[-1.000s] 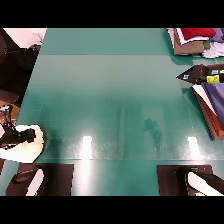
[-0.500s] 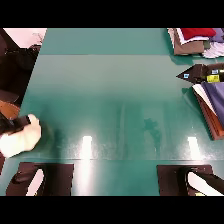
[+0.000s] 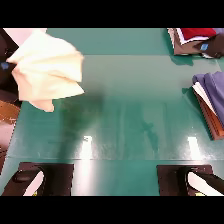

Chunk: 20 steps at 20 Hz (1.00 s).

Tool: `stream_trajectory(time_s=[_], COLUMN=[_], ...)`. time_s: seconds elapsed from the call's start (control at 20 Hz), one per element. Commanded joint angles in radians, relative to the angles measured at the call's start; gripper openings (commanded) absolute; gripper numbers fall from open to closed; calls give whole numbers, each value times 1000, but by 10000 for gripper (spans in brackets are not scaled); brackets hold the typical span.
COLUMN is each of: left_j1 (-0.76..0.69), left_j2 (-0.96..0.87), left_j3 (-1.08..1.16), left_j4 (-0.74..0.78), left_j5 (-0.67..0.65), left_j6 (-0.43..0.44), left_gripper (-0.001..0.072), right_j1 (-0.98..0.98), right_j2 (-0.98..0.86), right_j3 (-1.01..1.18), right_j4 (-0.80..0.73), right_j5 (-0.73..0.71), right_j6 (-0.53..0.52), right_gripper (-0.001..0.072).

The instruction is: Fold the shirts.

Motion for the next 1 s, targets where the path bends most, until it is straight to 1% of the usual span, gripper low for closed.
stream_trajectory(time_s=[0.0,0.15,0.25,0.4,0.45,0.5,0.55,0.6,0.7,0.8,0.95], left_j1=[-229,-435,-528,-632,-653,-668,-672,-665,-599,-473,-262], left_j2=[-157,-351,-473,-648,-690,-726,-754,-766,-764,-753,-754], left_j3=[142,175,175,175,174,174,174,174,200,220,179], left_j4=[-43,-7,5,5,5,5,5,17,98,121,90], left_j5=[23,19,-39,-141,-144,-139,-126,-110,-97,-96,-115], left_j6=[53,75,93,113,113,113,129,158,159,150,95], left_gripper=[17,19,20,32,273,554,590,589,590,589,589], right_j1=[1,1,1,1,1,1,1,1,1,1,8], right_j2=[0,0,0,0,0,0,0,0,0,0,0], right_j3=[116,169,179,178,174,167,157,148,126,102,66], right_j4=[-2,-2,-1,-3,-3,-3,-3,-3,-3,-3,-3], right_j5=[-27,-23,-23,-4,-6,-6,-5,-4,-4,-6,-9], right_j6=[1,2,33,37,37,37,39,48,55,55,55], right_gripper=[16,16,16,16,16,16,16,16,16,16,16])
